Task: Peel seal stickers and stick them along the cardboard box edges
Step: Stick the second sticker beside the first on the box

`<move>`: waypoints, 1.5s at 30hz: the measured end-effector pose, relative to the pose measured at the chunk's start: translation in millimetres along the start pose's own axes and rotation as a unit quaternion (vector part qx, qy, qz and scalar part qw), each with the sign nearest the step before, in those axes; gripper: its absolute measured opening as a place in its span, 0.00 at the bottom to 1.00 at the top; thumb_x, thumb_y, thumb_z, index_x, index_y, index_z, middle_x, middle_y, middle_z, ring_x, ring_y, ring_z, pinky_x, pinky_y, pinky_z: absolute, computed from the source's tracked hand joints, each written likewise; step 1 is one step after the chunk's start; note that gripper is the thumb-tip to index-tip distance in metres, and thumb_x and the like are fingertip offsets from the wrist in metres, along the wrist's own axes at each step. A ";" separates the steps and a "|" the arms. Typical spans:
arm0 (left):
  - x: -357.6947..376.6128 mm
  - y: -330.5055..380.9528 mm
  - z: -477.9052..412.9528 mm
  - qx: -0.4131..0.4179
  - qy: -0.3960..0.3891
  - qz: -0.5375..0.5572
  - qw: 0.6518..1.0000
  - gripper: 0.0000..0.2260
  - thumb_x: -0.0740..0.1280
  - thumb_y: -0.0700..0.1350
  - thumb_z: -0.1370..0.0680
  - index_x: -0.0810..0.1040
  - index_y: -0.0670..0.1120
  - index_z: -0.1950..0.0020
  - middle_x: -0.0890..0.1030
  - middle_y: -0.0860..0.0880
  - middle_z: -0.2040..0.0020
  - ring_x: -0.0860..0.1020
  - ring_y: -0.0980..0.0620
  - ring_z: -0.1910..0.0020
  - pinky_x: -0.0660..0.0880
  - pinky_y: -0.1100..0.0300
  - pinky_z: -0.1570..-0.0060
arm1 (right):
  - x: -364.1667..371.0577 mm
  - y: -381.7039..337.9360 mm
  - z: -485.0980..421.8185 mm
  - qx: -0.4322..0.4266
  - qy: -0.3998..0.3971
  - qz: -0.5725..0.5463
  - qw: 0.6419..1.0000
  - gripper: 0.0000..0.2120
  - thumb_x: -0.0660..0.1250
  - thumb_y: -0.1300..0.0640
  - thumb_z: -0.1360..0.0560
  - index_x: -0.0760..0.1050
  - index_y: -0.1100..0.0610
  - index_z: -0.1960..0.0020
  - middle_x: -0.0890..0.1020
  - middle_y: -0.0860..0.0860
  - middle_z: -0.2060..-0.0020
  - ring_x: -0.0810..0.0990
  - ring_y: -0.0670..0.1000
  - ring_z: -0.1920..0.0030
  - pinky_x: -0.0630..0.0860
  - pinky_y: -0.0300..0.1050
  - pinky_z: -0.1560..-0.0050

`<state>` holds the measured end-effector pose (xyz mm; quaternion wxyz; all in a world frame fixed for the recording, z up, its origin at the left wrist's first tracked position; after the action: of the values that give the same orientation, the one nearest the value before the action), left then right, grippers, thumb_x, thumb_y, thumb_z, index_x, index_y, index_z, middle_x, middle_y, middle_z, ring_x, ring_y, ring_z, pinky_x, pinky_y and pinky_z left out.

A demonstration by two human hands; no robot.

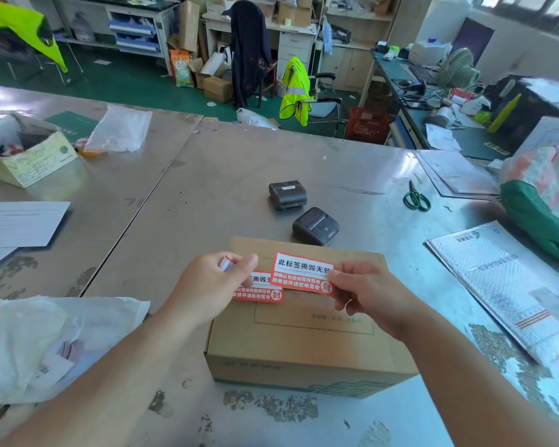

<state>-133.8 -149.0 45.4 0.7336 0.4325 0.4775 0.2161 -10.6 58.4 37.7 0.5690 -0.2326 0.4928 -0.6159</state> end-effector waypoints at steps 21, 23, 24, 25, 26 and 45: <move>50.7 18.9 -18.3 -0.049 -0.066 0.033 0.996 0.15 0.71 0.53 0.25 0.79 0.43 0.64 0.84 0.48 0.67 0.81 0.45 0.62 0.70 0.59 0.60 | -31.4 9.7 -27.7 0.021 0.042 0.147 0.988 0.18 0.69 0.50 0.23 0.74 0.53 0.70 0.78 0.50 0.72 0.73 0.50 0.69 0.69 0.44 0.66; 52.9 24.0 -20.6 -0.048 -0.064 0.022 0.997 0.15 0.71 0.54 0.25 0.79 0.44 0.63 0.82 0.51 0.69 0.76 0.50 0.67 0.68 0.61 0.65 | -33.8 7.7 -29.7 0.022 0.037 0.142 0.989 0.18 0.69 0.50 0.23 0.74 0.53 0.70 0.78 0.50 0.73 0.73 0.50 0.70 0.68 0.41 0.69; 53.7 25.5 -21.7 -0.047 -0.061 0.016 0.997 0.14 0.71 0.54 0.25 0.79 0.45 0.63 0.81 0.51 0.69 0.74 0.53 0.68 0.67 0.62 0.67 | -34.9 7.1 -30.3 0.024 0.035 0.143 0.989 0.17 0.70 0.50 0.23 0.74 0.54 0.69 0.78 0.50 0.73 0.73 0.50 0.70 0.68 0.40 0.71; 54.9 25.8 -22.7 -0.047 -0.059 0.012 0.997 0.14 0.72 0.55 0.26 0.78 0.46 0.64 0.81 0.52 0.69 0.73 0.54 0.69 0.66 0.63 0.68 | -35.5 6.8 -30.8 0.026 0.033 0.145 0.989 0.17 0.70 0.50 0.23 0.75 0.54 0.69 0.78 0.50 0.73 0.72 0.50 0.71 0.67 0.40 0.72; 55.6 25.7 -23.3 -0.047 -0.057 0.007 0.997 0.14 0.72 0.55 0.26 0.78 0.46 0.64 0.81 0.52 0.69 0.73 0.55 0.70 0.66 0.63 0.69 | -35.8 7.0 -31.4 0.028 0.032 0.147 0.988 0.17 0.70 0.49 0.23 0.75 0.54 0.68 0.78 0.50 0.73 0.72 0.50 0.71 0.67 0.40 0.72; 58.7 11.0 -16.9 -0.010 0.033 -0.234 0.972 0.17 0.70 0.59 0.27 0.77 0.45 0.62 0.80 0.47 0.67 0.75 0.47 0.69 0.66 0.58 0.70 | -18.7 15.1 -31.5 0.011 0.047 0.346 0.937 0.21 0.68 0.42 0.24 0.73 0.54 0.68 0.77 0.50 0.72 0.73 0.51 0.72 0.68 0.43 0.69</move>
<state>-121.3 -93.0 21.6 0.7519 0.2938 0.5874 0.0573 -25.6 88.5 17.0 0.7255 -0.0126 0.5624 -0.3965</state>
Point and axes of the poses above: each hand's wrist, its own z-axis away from the middle knuckle, its own x-axis out of the palm, y = z × x, the point moved 8 cm from there along -z, towards the middle knuckle
